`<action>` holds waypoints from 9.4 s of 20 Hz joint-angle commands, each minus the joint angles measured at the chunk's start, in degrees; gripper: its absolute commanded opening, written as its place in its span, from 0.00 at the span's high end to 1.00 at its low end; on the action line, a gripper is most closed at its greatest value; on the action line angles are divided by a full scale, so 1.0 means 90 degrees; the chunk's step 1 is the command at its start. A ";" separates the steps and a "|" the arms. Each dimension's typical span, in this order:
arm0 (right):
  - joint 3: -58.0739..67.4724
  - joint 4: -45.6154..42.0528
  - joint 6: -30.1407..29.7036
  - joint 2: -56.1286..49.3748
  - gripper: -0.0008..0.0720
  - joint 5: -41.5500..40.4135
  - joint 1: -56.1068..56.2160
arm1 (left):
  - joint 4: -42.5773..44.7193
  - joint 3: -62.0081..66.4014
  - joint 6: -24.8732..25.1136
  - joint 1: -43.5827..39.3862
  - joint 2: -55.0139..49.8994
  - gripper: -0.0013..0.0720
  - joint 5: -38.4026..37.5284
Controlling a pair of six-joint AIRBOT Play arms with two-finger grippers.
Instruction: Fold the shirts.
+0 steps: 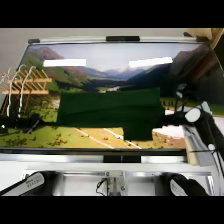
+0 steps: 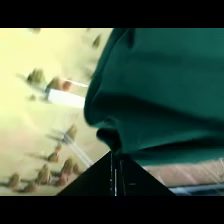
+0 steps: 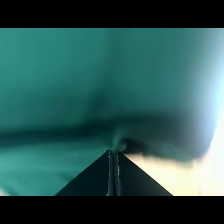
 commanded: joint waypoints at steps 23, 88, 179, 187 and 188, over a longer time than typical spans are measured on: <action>0.3395 0.0272 -0.0695 -0.3823 0.04 0.0668 -0.1260 | -0.0107 0.4539 -0.1581 -0.1205 -0.3065 0.20 -0.0738; 0.2973 -0.1683 0.1389 -0.2222 0.05 0.2958 0.0726 | -0.1309 0.4369 -0.0668 -0.1739 -0.0100 0.94 -0.0568; 0.4408 -0.1375 0.1870 -0.1460 0.12 0.2373 0.0223 | 0.4626 0.5430 -0.2781 -0.4641 -0.1302 0.01 -0.1574; 0.4408 -0.2195 0.1661 -0.2251 0.12 0.3638 0.1217 | 0.4556 0.4078 -0.3254 -0.4874 -0.1282 0.01 -0.1212; 0.4408 -0.2181 0.1664 -0.2251 0.12 0.3640 0.1243 | 0.4554 0.4078 -0.3254 -0.4874 -0.1285 0.01 -0.1107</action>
